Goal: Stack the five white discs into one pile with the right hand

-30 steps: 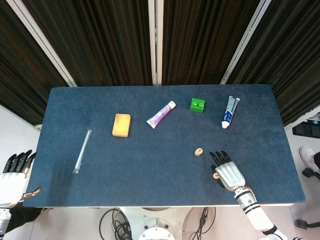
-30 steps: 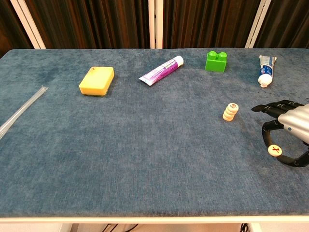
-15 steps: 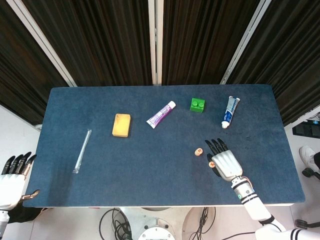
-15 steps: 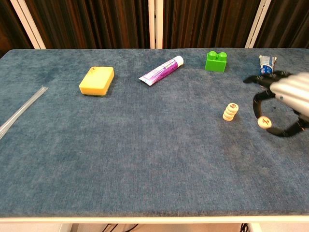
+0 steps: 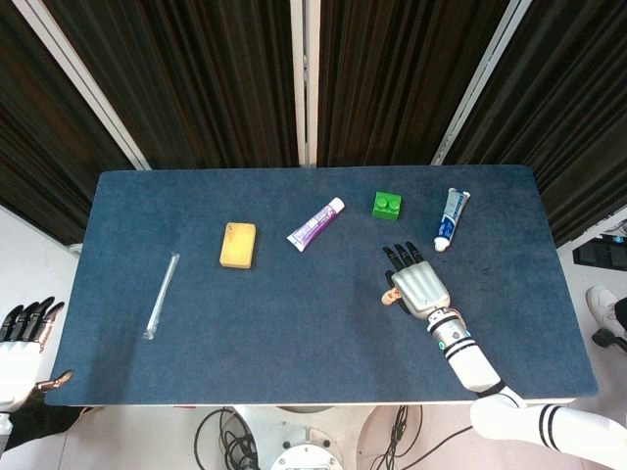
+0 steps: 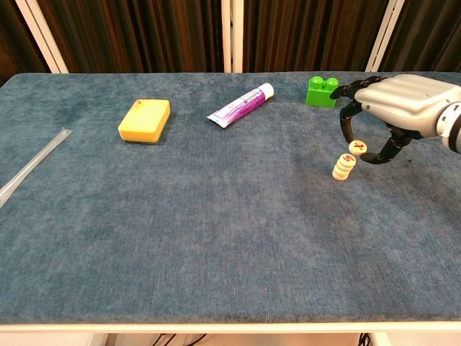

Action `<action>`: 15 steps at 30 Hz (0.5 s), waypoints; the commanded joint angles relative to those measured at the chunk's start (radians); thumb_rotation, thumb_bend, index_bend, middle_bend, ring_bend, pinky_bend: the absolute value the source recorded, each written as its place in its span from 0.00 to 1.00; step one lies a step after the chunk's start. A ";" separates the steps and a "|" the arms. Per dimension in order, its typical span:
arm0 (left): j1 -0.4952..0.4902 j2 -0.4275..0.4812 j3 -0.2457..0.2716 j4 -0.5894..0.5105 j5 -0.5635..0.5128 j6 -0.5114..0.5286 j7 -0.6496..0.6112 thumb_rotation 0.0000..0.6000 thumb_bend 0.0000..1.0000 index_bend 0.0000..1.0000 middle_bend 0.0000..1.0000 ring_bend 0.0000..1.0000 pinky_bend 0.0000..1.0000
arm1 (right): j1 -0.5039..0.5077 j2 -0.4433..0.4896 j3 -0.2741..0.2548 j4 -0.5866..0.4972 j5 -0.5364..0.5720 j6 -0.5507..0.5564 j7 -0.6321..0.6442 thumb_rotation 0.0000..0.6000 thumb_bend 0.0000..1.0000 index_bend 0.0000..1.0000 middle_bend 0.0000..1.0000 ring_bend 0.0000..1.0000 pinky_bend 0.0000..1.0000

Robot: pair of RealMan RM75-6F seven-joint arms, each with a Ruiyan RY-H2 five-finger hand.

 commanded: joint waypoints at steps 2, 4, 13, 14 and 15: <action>-0.003 -0.002 -0.002 0.001 0.004 0.000 0.000 1.00 0.03 0.00 0.00 0.00 0.00 | 0.029 -0.026 0.000 0.018 0.043 -0.010 -0.036 1.00 0.24 0.51 0.07 0.00 0.00; -0.004 -0.003 -0.003 0.001 0.006 0.003 0.000 1.00 0.03 0.00 0.00 0.00 0.00 | 0.037 -0.033 -0.002 0.021 0.059 -0.009 -0.044 1.00 0.24 0.51 0.06 0.00 0.00; -0.004 -0.004 -0.003 0.001 0.003 0.000 0.001 1.00 0.03 0.00 0.00 0.00 0.00 | 0.060 -0.039 -0.019 0.020 0.102 0.007 -0.057 1.00 0.24 0.51 0.07 0.00 0.00; -0.004 -0.004 -0.003 0.001 0.003 -0.001 0.001 1.00 0.03 0.00 0.00 0.00 0.00 | 0.061 -0.038 -0.021 0.019 0.103 0.010 -0.056 1.00 0.24 0.51 0.07 0.00 0.00; -0.004 -0.005 -0.003 0.001 0.003 -0.002 0.002 1.00 0.03 0.00 0.00 0.00 0.00 | 0.061 -0.037 -0.023 0.017 0.104 0.012 -0.054 1.00 0.24 0.51 0.07 0.00 0.00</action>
